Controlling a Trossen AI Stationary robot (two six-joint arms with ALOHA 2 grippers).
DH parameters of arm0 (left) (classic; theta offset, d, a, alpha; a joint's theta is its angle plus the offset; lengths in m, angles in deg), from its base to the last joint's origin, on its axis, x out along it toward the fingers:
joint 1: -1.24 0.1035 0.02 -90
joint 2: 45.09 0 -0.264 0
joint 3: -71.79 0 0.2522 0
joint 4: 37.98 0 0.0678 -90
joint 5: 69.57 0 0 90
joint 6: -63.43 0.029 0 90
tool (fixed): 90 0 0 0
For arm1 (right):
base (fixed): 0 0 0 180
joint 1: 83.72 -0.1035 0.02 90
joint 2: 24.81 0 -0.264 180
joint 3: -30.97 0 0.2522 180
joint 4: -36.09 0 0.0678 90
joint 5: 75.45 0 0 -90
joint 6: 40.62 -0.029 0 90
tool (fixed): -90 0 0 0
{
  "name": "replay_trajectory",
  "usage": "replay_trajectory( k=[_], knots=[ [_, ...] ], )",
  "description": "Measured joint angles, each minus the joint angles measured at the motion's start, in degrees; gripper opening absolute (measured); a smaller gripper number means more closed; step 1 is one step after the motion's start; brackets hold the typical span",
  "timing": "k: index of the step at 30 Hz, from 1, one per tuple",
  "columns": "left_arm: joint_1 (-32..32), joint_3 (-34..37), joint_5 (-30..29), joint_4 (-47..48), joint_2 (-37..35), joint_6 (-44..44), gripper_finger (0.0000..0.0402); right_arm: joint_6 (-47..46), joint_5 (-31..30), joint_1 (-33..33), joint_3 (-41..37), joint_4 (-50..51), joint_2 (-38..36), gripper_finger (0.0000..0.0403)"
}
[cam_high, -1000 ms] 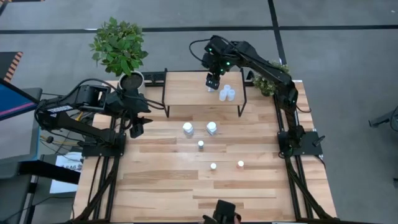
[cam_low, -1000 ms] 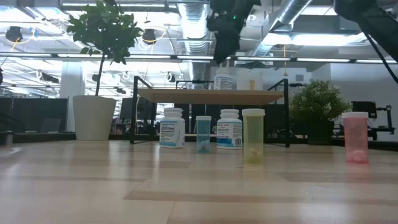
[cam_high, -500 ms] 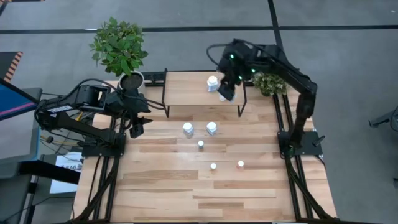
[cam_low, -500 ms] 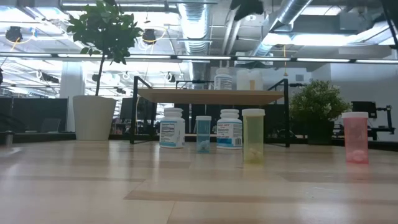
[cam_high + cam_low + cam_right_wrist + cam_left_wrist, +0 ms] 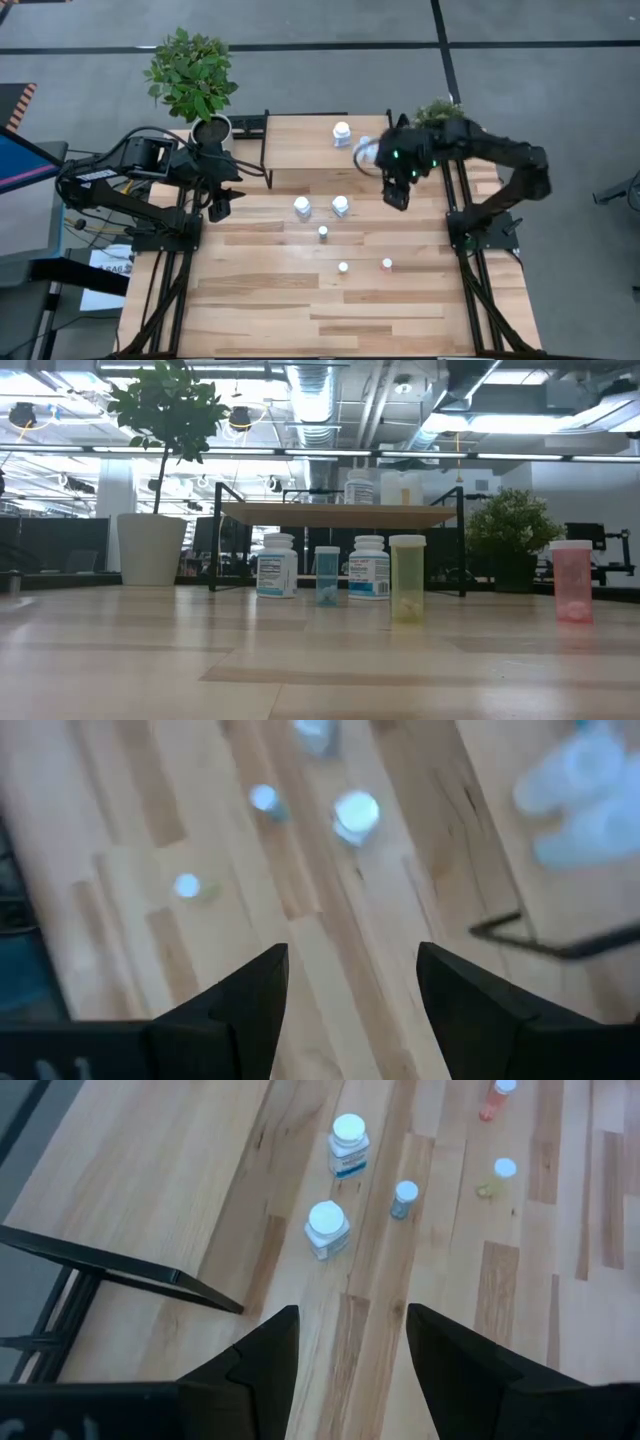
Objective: Pick and place medicine bottles onto shelf by color
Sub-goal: Put the right white blue pill bottle on the shelf
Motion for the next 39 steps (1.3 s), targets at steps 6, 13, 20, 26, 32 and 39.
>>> replay_trajectory(
  k=[6,13,20,26,32,39],
  knots=[
    [0.0,0.0,-0.11,-0.07,0.0,0.69,0.0174,-7.79,-1.47,-3.97,-21.06,-22.36,-6.74,0.0244],
    [0.02,0.0,-0.28,-0.09,0.0,0.71,0.0174,-10.75,-5.17,-5.61,-32.65,-41.57,-3.61,0.0244],
    [0.02,0.0,-0.28,-0.13,0.0,0.49,0.0174,-26.29,-15.31,-5.49,-31.83,-43.29,5.68,0.0244],
    [0.07,0.0,-0.4,-0.16,0.0,0.4,0.0174,-32.12,-15.77,-5.98,-29.86,-45.32,11.95,0.0244],
    [0.07,0.0,-0.48,-0.34,0.01,0.36,0.0174,-33.43,-18.6,-5.87,-26.34,-44.97,15.44,0.0244],
    [0.07,0.0,-0.48,-0.35,0.0,0.34,0.0174,-31.38,-17.69,-5.41,-24.67,-45.09,14.8,0.0244]
  ],
)
